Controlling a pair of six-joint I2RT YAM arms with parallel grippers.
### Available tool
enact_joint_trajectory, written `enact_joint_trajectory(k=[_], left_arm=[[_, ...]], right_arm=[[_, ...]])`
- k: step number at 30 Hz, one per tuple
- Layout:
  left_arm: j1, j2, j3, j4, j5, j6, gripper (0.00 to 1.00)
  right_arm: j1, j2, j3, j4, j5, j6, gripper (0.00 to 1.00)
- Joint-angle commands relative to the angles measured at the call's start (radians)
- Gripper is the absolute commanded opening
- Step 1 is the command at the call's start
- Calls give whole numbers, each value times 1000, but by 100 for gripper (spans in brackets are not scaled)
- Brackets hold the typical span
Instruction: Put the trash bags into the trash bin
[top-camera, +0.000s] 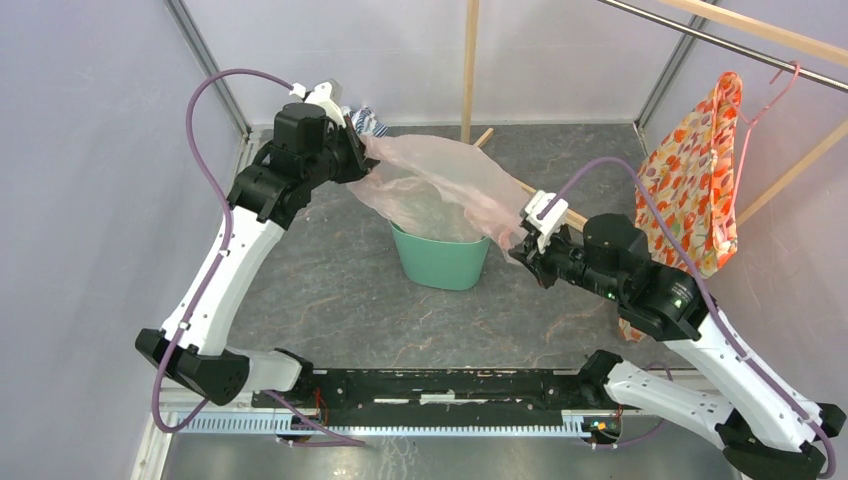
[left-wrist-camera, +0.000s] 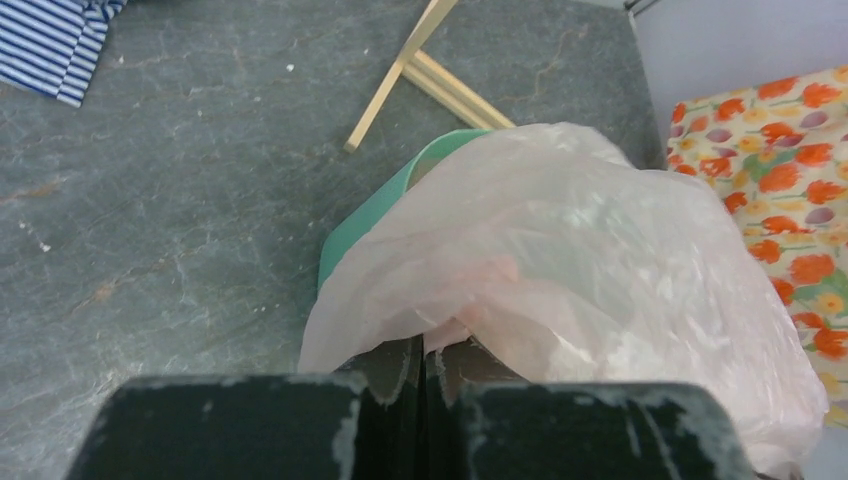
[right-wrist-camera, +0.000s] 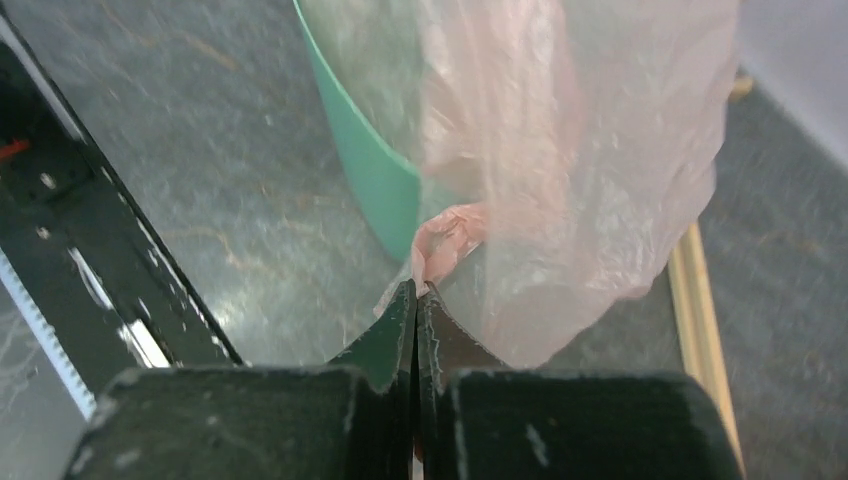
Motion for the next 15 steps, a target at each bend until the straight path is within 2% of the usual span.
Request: enact_joint_trajectory(k=[1, 5, 7, 11, 13, 15], left_arm=[[27, -29, -29, -27, 59, 74, 2], [35, -25, -31, -59, 71, 99, 2], [35, -24, -28, -61, 89, 107, 2], [35, -12, -18, -60, 189, 128, 2], [35, -12, -17, -59, 225, 136, 2], [34, -10, -14, -59, 254, 144, 2]], right_arm=[[5, -35, -53, -128, 125, 75, 0], [6, -30, -20, -236, 318, 118, 0], [5, -18, 12, -270, 344, 114, 7], [4, 8, 83, -238, 160, 58, 47], [4, 32, 124, -224, 95, 34, 58], [5, 55, 168, -212, 51, 22, 64]])
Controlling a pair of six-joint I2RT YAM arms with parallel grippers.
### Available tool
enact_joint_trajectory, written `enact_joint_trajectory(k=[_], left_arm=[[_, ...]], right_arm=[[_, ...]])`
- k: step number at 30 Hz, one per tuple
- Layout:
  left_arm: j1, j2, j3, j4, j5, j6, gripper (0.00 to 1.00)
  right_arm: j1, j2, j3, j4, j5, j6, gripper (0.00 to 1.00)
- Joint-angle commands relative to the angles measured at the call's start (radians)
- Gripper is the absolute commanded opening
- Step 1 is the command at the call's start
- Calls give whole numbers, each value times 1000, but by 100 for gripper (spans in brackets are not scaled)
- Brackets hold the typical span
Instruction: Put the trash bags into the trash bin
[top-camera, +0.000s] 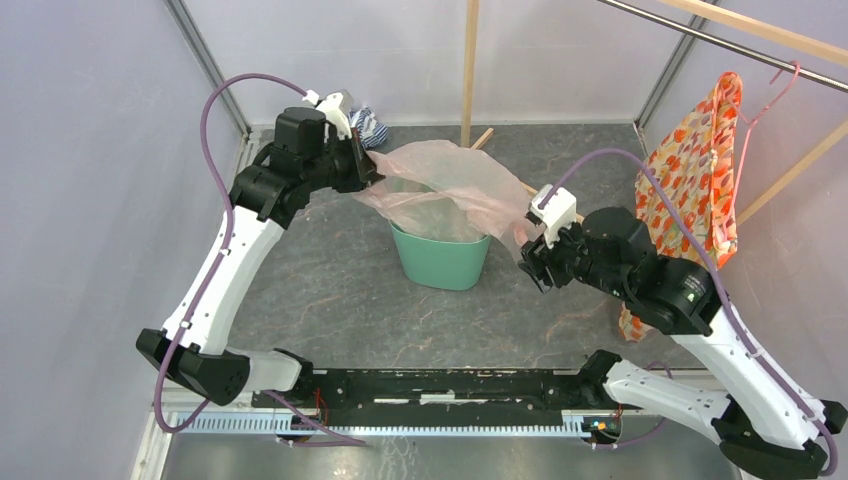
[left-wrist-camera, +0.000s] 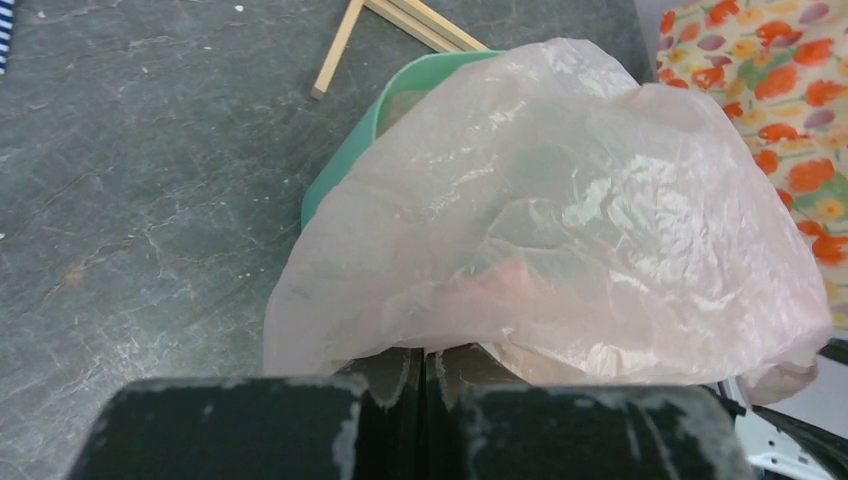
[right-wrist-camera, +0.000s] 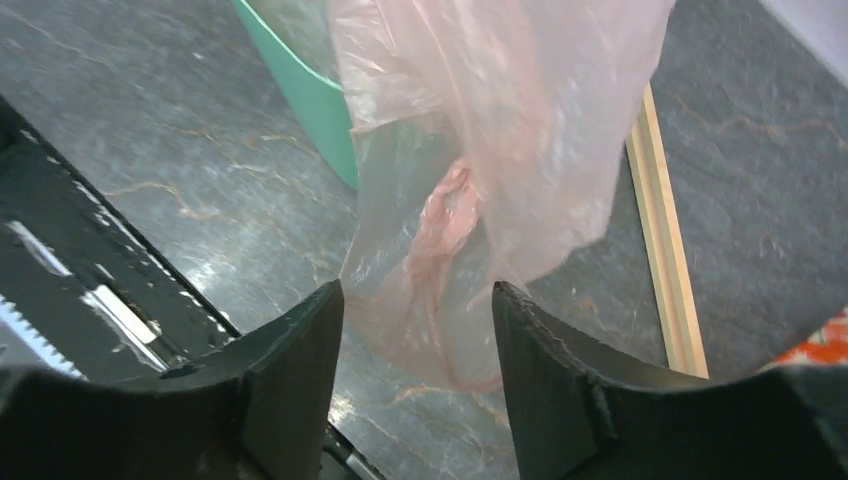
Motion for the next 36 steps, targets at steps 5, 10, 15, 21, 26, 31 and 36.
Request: enact_joint_trajectory(k=[5, 10, 15, 21, 26, 31, 36], left_arm=[[4, -1, 29, 2, 161, 86, 2], [1, 3, 34, 1, 195, 86, 2], [-2, 9, 46, 2, 213, 76, 2], [-8, 21, 79, 2, 214, 35, 2], [-13, 19, 87, 2, 205, -1, 2], [-13, 17, 88, 2, 194, -18, 2], [-13, 19, 89, 2, 182, -34, 2]], right_arm=[[5, 77, 242, 66, -241, -73, 71], [4, 133, 353, 105, -294, -87, 72], [7, 205, 380, 227, -450, -77, 74], [38, 347, 432, 301, -435, -135, 73], [92, 458, 528, 304, -330, -212, 75], [117, 548, 600, 262, -262, -278, 80], [118, 580, 565, 244, -204, -325, 85]])
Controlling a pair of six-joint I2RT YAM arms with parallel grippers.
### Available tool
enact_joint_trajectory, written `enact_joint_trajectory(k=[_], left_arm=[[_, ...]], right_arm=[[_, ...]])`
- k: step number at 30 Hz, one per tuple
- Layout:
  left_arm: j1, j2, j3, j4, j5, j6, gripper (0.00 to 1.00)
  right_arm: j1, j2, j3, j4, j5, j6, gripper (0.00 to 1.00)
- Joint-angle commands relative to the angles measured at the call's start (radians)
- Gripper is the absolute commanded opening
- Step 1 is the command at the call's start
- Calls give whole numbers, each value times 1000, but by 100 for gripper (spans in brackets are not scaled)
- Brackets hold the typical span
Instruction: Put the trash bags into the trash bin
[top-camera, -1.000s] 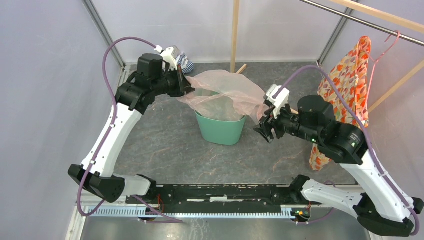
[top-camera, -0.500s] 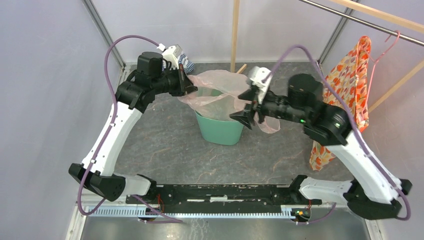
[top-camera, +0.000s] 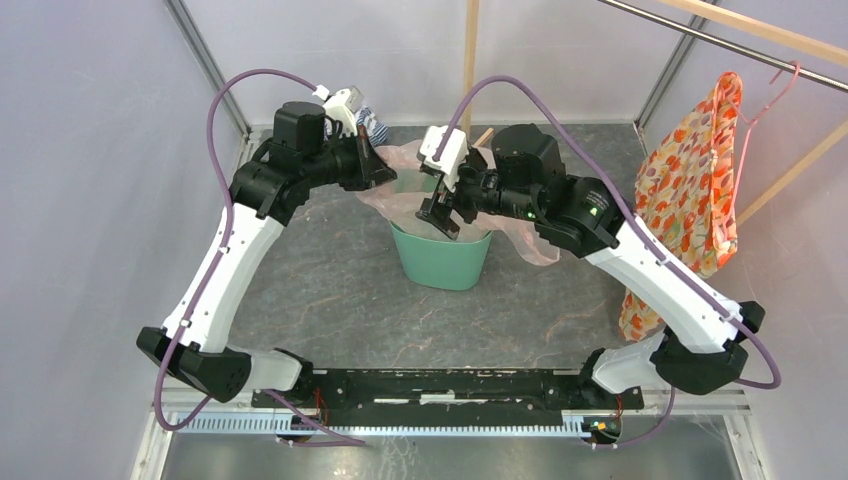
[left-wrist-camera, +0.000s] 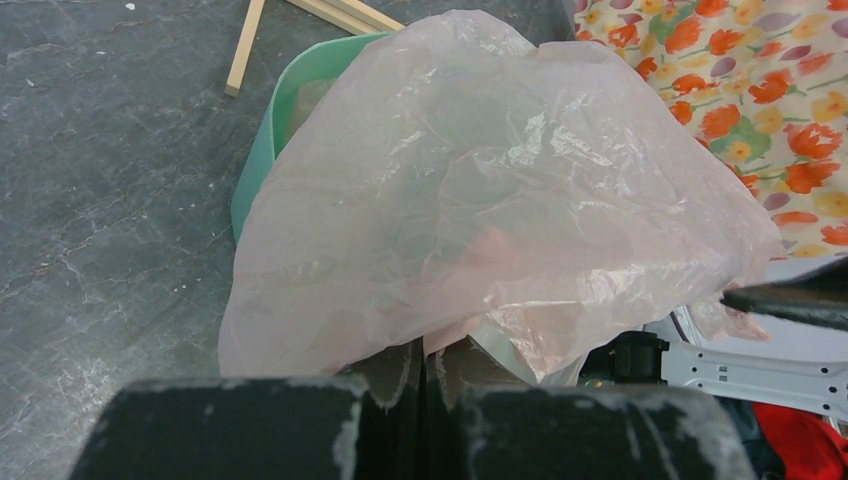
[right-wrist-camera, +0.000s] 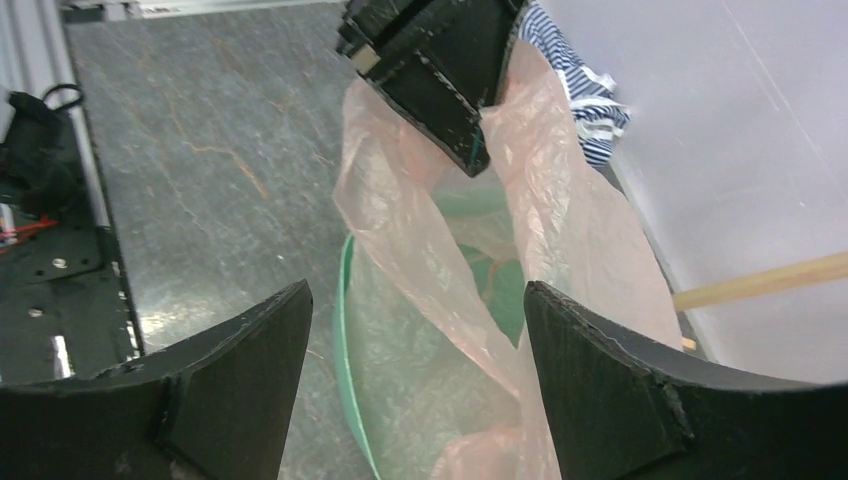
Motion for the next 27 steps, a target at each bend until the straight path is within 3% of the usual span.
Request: enact_joint_trajectory(k=[1, 6, 13, 18, 24, 27], left_arm=[[-4, 0, 43, 7, 4, -50, 2], [-3, 4, 52, 7, 2, -57, 2], [-3, 5, 57, 2, 3, -52, 2], [-3, 7, 59, -4, 1, -45, 2], [-3, 15, 65, -2, 2, -44, 2], [-3, 16, 64, -1, 2, -47, 2]], right_arm=[[3, 18, -7, -3, 65, -67, 85], [11, 23, -98, 48, 130, -84, 85], [36, 9, -173, 170, 360, -136, 88], [46, -24, -238, 259, 381, -170, 90], [49, 16, -232, 219, 388, -189, 74], [50, 21, -231, 215, 412, -190, 57]])
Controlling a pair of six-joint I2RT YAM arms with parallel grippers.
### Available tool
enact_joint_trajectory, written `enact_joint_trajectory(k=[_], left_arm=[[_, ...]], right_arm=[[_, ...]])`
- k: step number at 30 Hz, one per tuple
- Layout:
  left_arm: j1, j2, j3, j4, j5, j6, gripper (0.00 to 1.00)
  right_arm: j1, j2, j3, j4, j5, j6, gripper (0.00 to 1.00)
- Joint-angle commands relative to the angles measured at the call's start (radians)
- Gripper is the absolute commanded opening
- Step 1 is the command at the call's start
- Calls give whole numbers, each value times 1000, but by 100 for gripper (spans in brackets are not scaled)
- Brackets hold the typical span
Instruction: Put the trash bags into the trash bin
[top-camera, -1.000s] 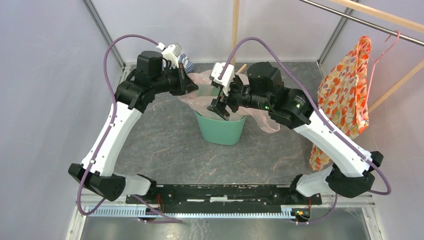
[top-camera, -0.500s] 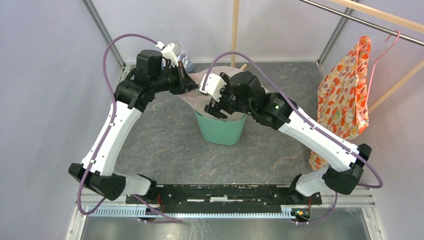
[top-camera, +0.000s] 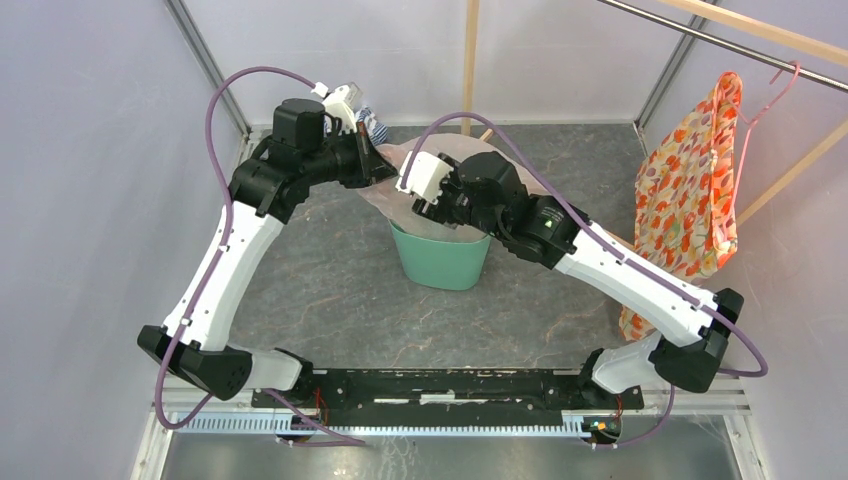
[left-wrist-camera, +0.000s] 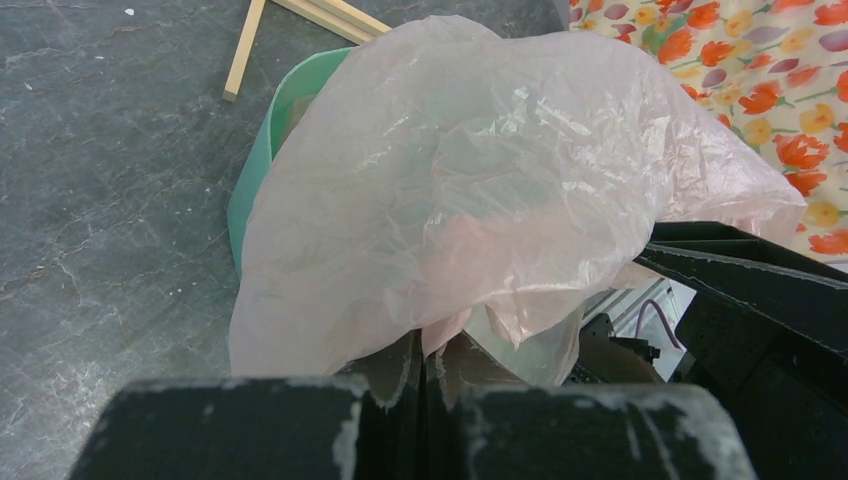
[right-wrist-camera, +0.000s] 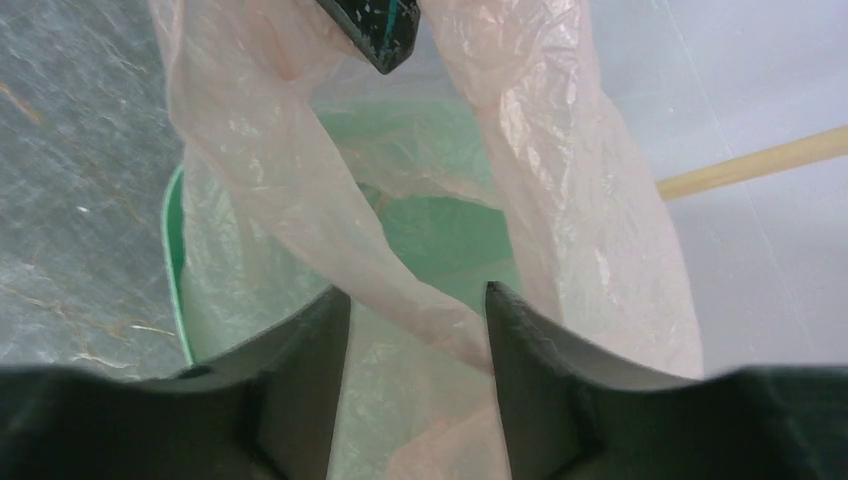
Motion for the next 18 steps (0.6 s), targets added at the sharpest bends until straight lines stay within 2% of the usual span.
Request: enact_joint_trajectory(k=[1, 2, 4, 6, 11, 18], left_arm=[[-3, 6, 41, 2, 5, -30, 2], [-4, 5, 39, 4, 5, -32, 2], [-4, 3, 35, 4, -3, -32, 2], [-3, 1, 32, 4, -10, -30, 2], [-3, 0, 21, 5, -36, -29, 2], [-3, -21, -24, 6, -122, -21, 2]], right_arm=[[12, 8, 18, 27, 54, -13, 48], [18, 11, 34, 11, 54, -7, 33], [33, 16, 75, -27, 51, 9, 10], [57, 12, 106, -67, 29, 27, 0], [109, -25, 116, -144, -51, 91, 0], [146, -95, -8, -130, -206, 239, 0]])
